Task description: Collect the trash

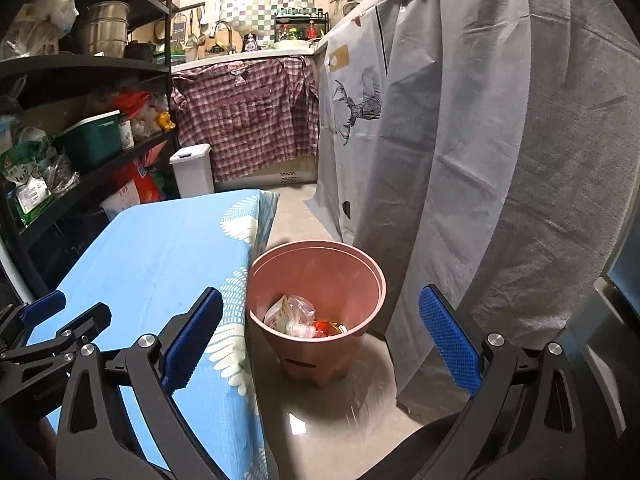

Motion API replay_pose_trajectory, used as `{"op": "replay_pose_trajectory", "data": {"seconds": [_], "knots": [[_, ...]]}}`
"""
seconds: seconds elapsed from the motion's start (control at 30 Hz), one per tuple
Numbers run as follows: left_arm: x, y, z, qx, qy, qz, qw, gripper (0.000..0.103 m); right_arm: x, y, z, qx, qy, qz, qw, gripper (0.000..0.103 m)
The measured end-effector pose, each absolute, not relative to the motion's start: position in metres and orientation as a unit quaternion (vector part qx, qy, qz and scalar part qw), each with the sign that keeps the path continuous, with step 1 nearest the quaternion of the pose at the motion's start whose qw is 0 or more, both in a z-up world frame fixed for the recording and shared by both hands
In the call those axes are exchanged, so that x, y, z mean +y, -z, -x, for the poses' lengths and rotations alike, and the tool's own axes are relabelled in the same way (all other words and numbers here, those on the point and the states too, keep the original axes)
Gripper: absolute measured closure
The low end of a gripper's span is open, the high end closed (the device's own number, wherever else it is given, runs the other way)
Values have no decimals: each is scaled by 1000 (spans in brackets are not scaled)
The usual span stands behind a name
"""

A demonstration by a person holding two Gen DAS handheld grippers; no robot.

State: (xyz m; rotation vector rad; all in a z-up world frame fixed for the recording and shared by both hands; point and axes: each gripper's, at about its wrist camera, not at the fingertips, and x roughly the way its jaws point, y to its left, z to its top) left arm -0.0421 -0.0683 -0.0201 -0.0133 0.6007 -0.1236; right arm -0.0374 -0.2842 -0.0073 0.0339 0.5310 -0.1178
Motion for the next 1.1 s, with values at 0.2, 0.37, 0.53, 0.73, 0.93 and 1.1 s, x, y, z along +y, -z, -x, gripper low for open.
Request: {"op": "replay_pose_trajectory", "data": {"seconds": [0.2,0.37,0.53,0.73,0.93,1.1], "knots": [[-68,22,40,298,63,10,952,27,-286,7,34,266,56,-22,962,6],[-68,23,41,296,65,7,953,27,-286,8,34,266,55,-21,962,6],[-70,23,40,295,66,4,953,27,-286,8,34,266,55,-21,962,6],[-70,23,41,294,69,3,953,27,-286,8,34,266,55,-22,962,6],[-72,23,42,294,69,3,953,27,-285,8,35,266,56,-22,962,6],[-73,23,44,293,74,0,953,27,-284,8,35,265,55,-22,962,6]]}}
